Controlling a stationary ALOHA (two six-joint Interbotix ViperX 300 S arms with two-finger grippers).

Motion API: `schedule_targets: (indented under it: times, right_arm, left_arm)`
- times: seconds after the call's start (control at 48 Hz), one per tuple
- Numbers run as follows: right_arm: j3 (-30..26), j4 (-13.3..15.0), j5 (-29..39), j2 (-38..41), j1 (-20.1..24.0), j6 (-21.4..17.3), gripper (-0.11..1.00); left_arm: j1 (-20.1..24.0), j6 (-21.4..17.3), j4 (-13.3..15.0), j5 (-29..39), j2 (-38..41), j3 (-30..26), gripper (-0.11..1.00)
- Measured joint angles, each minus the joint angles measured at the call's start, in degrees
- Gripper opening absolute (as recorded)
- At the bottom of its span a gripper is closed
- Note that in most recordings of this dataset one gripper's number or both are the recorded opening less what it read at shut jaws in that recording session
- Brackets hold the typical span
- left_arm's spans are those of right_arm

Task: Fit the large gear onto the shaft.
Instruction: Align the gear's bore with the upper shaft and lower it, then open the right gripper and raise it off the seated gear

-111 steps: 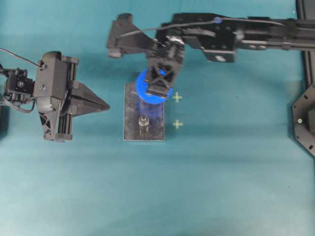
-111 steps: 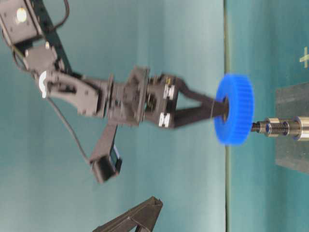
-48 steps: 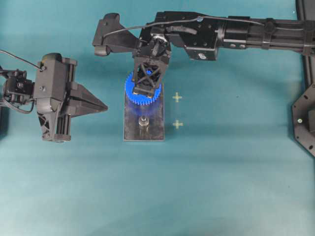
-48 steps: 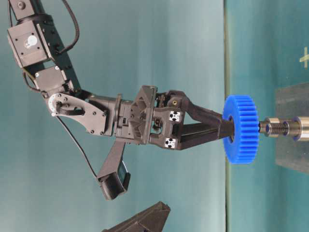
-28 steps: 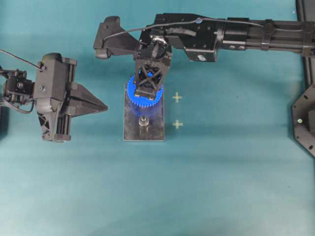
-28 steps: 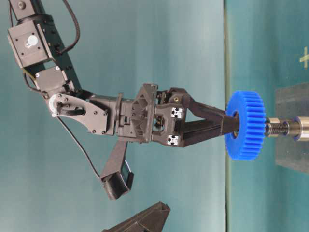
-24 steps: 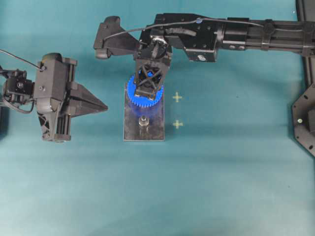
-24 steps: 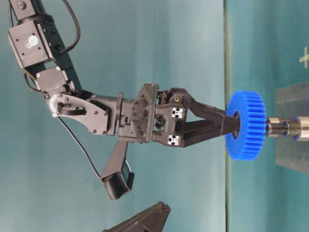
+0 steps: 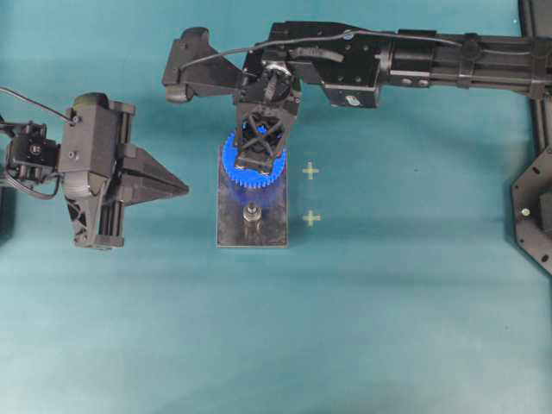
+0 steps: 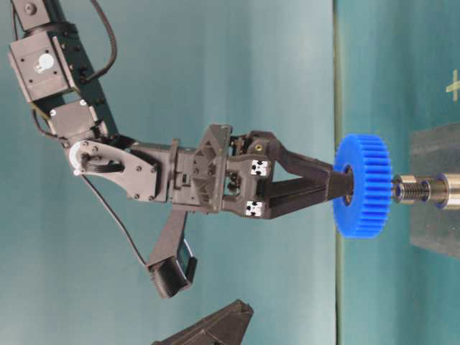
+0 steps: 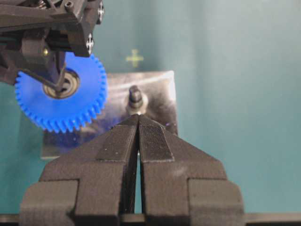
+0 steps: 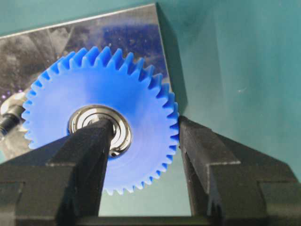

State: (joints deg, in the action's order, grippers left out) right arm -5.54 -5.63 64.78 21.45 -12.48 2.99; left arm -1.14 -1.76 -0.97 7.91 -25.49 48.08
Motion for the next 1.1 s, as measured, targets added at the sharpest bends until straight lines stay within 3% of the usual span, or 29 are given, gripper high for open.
schedule_targets:
  times: [0.104,0.229,1.103]
  right_arm:
    - [-0.4,-0.2,1.2,0.0,-0.1,0.0,0.51]
    - [-0.4,-0.3,2.0,0.3,0.0,0.0,0.69]
    - [-1.9,-0.4,-1.3,2.2,-0.3,-0.3,0.67]
  left_arm:
    - [-0.1,0.0,0.0,0.0,0.0,0.0,0.0]
    - [-0.1,0.0,0.1,0.0,0.0,0.0,0.0]
    - [-0.1,0.0,0.0,0.0,0.0,0.0,0.0]
